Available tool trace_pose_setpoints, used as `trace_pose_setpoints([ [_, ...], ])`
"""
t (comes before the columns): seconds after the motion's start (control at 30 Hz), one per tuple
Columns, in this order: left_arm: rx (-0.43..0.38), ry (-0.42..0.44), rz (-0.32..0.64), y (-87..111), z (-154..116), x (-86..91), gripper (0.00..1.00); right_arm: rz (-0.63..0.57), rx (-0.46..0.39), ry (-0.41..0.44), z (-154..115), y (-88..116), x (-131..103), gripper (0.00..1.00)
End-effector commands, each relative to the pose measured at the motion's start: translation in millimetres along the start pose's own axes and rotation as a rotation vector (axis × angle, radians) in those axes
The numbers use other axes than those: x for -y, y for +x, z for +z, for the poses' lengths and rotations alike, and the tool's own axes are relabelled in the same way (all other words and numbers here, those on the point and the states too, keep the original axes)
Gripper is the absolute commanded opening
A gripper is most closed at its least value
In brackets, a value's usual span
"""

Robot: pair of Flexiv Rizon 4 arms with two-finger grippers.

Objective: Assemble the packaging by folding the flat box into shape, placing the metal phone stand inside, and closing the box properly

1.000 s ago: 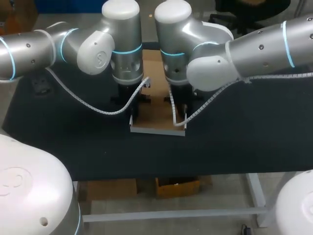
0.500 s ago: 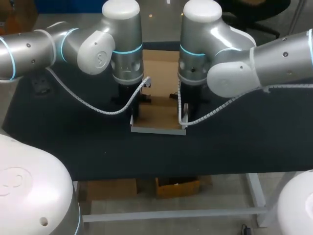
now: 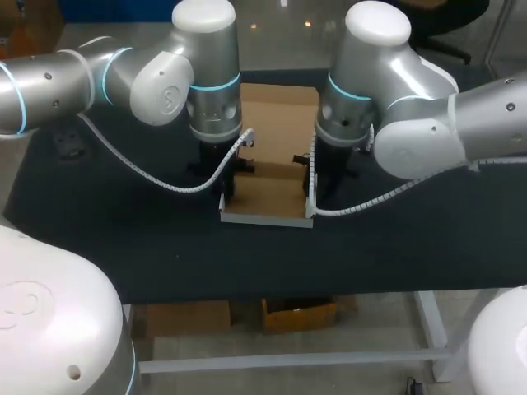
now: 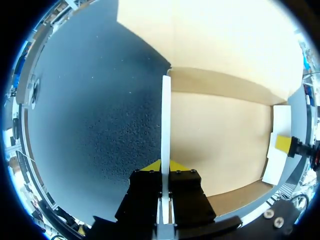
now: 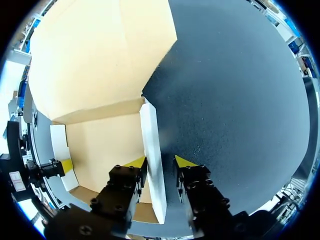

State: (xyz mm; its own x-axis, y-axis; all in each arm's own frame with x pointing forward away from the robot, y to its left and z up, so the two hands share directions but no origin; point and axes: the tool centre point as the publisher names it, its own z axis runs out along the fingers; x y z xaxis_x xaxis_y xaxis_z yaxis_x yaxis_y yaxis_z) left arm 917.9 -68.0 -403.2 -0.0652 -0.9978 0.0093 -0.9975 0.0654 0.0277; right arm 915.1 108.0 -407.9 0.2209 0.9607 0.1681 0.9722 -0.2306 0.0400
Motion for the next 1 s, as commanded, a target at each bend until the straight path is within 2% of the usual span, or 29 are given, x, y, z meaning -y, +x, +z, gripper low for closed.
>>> trace_pose_setpoints([
  [0.03,0.005,0.001,-0.001,0.2,-1,0.0,0.00,0.005,-0.024,-0.061,-2,-5,5,0.30],
  [0.23,0.005,0.001,-0.001,0.2,-1,0.0,0.00,0.017,-0.014,-0.050,3,-4,3,0.24],
  [0.4,0.005,0.001,-0.001,0.2,-1,0.0,0.00,0.023,0.007,-0.044,6,-2,2,0.13],
  [0.47,0.005,0.001,-0.001,0.2,-1,0.0,0.00,0.028,0.026,-0.045,7,0,2,0.05],
  [0.53,0.005,0.001,-0.001,0.2,-1,0.0,0.00,0.032,0.045,-0.047,7,1,3,0.03],
  [0.77,0.005,0.001,-0.001,0.2,-1,0.0,0.00,0.044,0.085,-0.049,8,2,4,0.05],
  [1.0,0.005,0.001,-0.001,0.2,-1,0.0,0.00,0.047,0.084,-0.037,11,-1,5,0.10],
])
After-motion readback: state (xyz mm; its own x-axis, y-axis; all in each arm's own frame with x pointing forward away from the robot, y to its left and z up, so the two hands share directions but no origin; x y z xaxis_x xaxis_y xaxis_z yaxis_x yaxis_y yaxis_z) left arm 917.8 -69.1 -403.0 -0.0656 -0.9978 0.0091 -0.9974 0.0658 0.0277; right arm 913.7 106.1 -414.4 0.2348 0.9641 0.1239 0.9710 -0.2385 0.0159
